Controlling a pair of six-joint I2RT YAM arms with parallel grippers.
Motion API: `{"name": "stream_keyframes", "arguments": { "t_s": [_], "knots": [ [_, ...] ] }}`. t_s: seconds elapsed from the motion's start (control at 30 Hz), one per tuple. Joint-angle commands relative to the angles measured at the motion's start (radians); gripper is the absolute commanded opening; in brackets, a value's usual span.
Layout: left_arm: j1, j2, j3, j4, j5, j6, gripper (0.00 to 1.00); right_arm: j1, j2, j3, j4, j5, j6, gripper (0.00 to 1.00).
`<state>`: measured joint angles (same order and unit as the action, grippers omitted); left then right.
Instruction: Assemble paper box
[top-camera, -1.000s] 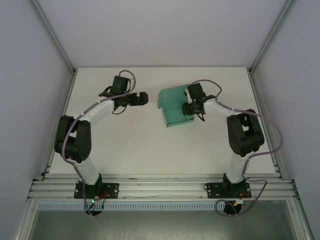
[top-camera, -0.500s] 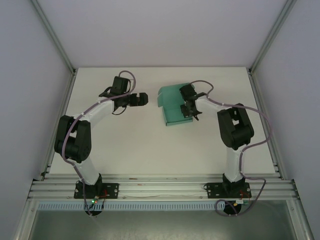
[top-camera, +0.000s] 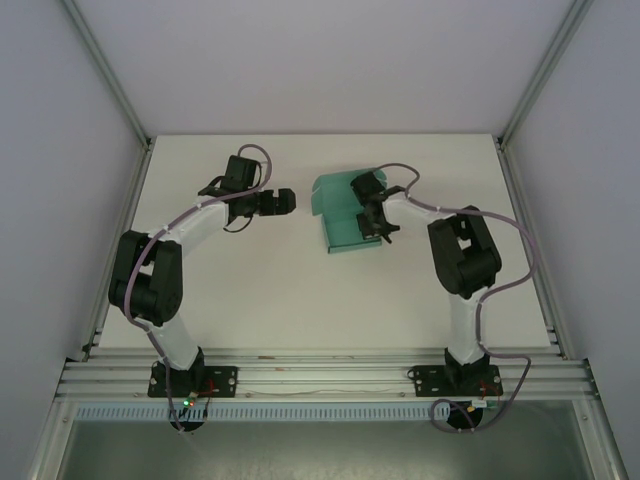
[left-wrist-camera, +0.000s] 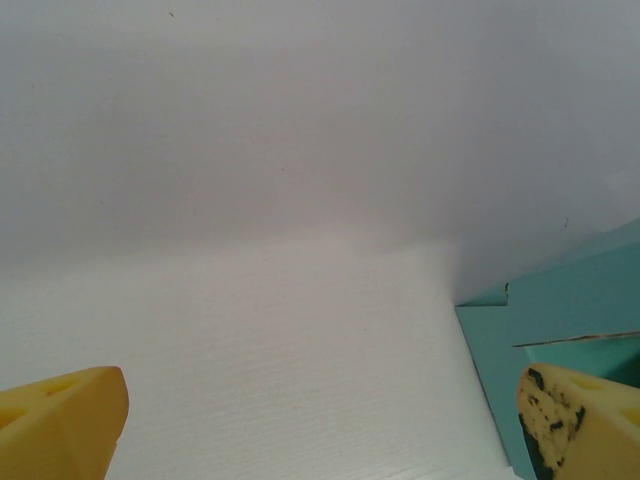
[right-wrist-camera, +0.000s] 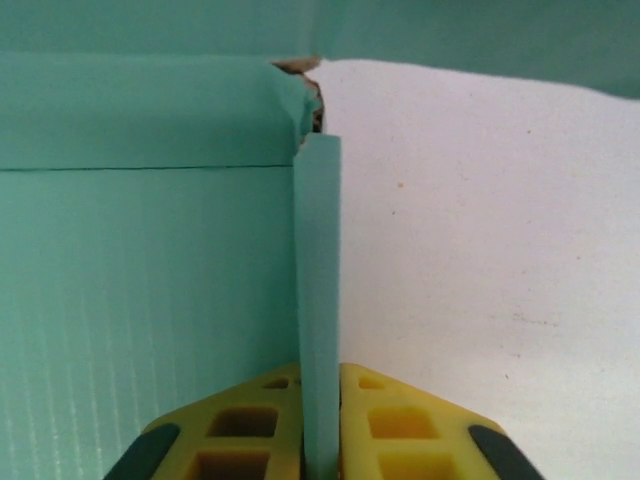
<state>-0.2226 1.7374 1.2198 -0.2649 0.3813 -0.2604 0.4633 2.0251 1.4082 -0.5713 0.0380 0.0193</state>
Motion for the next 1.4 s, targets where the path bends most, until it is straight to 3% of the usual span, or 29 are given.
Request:
{"name": "stream_keyframes", "arguments": {
  "t_s": [0.0,0.1,0.37,0.73,1.13,1.27,1.37],
  "knots": [
    [-0.003,-0.037,-0.020,0.016,-0.012,0.000,0.98,-0.001,0.052,0.038,-0.071,0.044,0.041,0.05],
    [-0.003,-0.040,-0.020,0.012,-0.012,0.000,0.97,-0.001,0.086,0.064,-0.128,0.086,0.066,0.00],
    [-0.003,-0.040,-0.028,0.017,-0.020,-0.012,0.94,0.043,0.259,0.206,-0.400,0.281,0.223,0.00],
    [-0.005,-0.059,-0.033,-0.001,-0.049,-0.010,0.93,0.086,0.361,0.312,-0.490,0.471,0.340,0.00],
    [-0.008,-0.063,-0.025,0.005,-0.051,-0.022,0.90,0.094,0.359,0.319,-0.440,0.488,0.311,0.00],
    [-0.009,-0.065,-0.022,0.011,-0.031,-0.019,0.92,0.100,0.265,0.249,-0.309,0.356,0.231,0.00],
    [-0.008,-0.075,-0.035,0.023,-0.024,-0.019,0.98,0.106,0.135,0.136,-0.174,0.267,0.188,0.09]
  ]
}}
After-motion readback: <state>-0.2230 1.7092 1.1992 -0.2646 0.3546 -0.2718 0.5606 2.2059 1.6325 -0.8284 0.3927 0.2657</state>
